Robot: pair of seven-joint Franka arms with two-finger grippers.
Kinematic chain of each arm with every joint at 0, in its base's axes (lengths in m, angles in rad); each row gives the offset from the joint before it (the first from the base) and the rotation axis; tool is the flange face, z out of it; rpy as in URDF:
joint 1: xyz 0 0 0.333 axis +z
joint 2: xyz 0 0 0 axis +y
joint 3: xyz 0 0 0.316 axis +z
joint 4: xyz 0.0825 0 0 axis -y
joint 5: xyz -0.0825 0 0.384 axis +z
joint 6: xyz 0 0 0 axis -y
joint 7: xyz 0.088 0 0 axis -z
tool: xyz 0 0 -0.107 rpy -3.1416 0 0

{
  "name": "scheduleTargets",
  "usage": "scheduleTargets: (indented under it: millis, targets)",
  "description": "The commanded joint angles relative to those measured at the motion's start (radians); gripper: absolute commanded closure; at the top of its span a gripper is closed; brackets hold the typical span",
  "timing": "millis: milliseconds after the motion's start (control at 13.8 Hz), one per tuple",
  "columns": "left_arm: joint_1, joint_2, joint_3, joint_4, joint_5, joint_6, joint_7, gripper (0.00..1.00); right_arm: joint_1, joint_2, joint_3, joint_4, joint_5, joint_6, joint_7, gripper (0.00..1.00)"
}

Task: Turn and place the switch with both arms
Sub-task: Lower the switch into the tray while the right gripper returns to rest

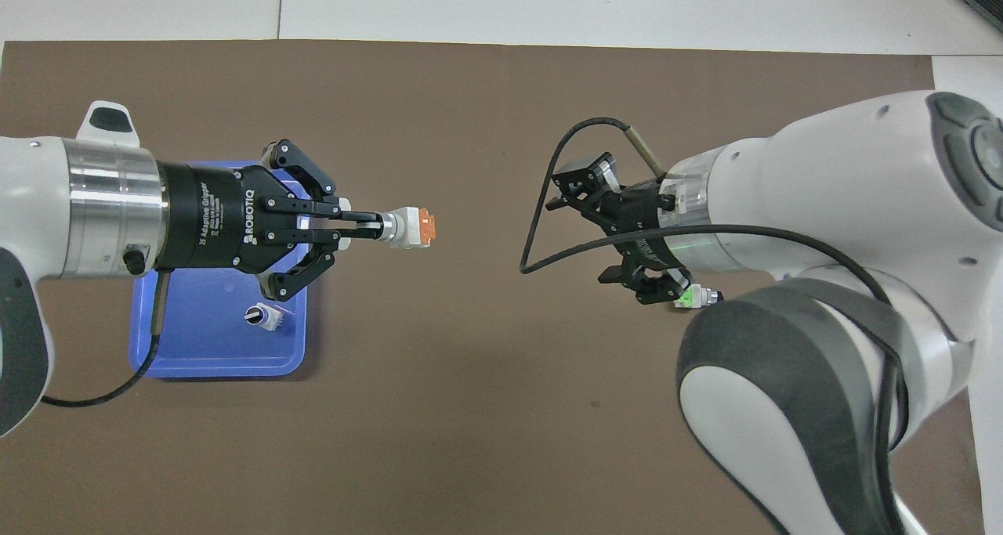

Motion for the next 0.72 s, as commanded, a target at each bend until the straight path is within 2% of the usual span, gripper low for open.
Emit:
scheduleTargets:
  millis: [0,290,507,652]
  targets:
    - [0.010,-0.072,-0.002,-0.103,0.093,-0.010,0.150,1.00,-0.095,-0.032,0.005,-0.021,-0.091,-0.044,-0.275,0.00]
    - [0.040,-0.112,0.007,-0.211,0.261,0.007,0.554,1.00,-0.180,-0.073,0.000,-0.017,-0.224,-0.144,-0.622,0.00]
    - [0.048,-0.103,0.071,-0.266,0.320,0.011,0.829,1.00,-0.126,-0.116,-0.134,-0.007,-0.257,-0.182,-0.766,0.00]
    - [0.051,-0.073,0.111,-0.274,0.351,0.026,0.958,1.00,-0.094,-0.124,-0.219,0.028,-0.298,-0.252,-0.867,0.00]
